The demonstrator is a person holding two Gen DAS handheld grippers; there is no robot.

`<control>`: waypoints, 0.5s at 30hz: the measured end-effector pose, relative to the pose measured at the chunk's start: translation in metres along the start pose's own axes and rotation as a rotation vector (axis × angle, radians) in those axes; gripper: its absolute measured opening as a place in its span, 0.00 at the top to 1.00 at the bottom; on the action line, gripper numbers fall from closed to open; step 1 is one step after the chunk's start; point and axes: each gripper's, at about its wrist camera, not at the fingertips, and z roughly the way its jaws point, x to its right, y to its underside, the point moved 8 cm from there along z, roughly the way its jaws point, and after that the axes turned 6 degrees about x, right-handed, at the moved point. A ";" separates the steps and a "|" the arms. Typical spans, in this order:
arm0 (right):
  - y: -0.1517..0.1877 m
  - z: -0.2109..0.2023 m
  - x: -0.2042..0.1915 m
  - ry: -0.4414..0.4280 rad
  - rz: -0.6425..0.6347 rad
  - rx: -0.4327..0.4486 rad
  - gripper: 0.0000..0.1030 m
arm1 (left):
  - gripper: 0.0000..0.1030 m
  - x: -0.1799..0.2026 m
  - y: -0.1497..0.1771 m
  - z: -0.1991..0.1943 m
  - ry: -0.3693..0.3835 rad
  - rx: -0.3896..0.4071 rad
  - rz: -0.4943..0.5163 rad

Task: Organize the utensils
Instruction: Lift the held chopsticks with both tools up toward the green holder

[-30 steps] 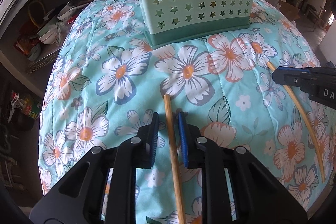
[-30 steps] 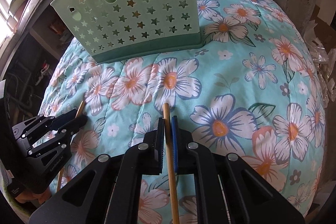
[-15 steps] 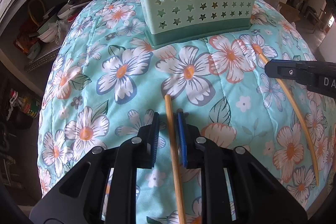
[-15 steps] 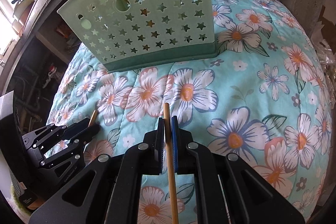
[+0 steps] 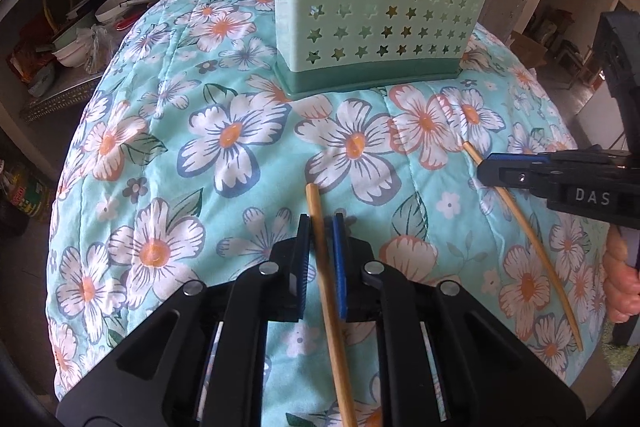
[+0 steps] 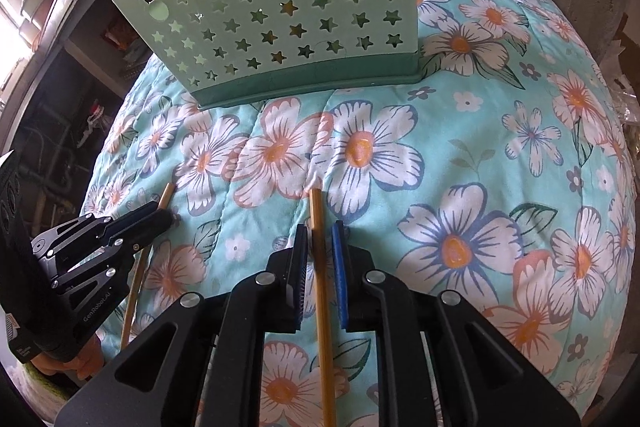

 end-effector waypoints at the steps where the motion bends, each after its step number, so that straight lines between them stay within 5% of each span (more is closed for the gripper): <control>1: 0.000 0.000 0.000 -0.003 0.002 0.000 0.87 | 0.90 -0.001 0.000 -0.002 0.012 -0.001 -0.003; 15: 0.003 0.000 -0.006 -0.032 -0.025 -0.008 0.77 | 0.88 -0.003 0.011 -0.001 0.062 -0.082 -0.018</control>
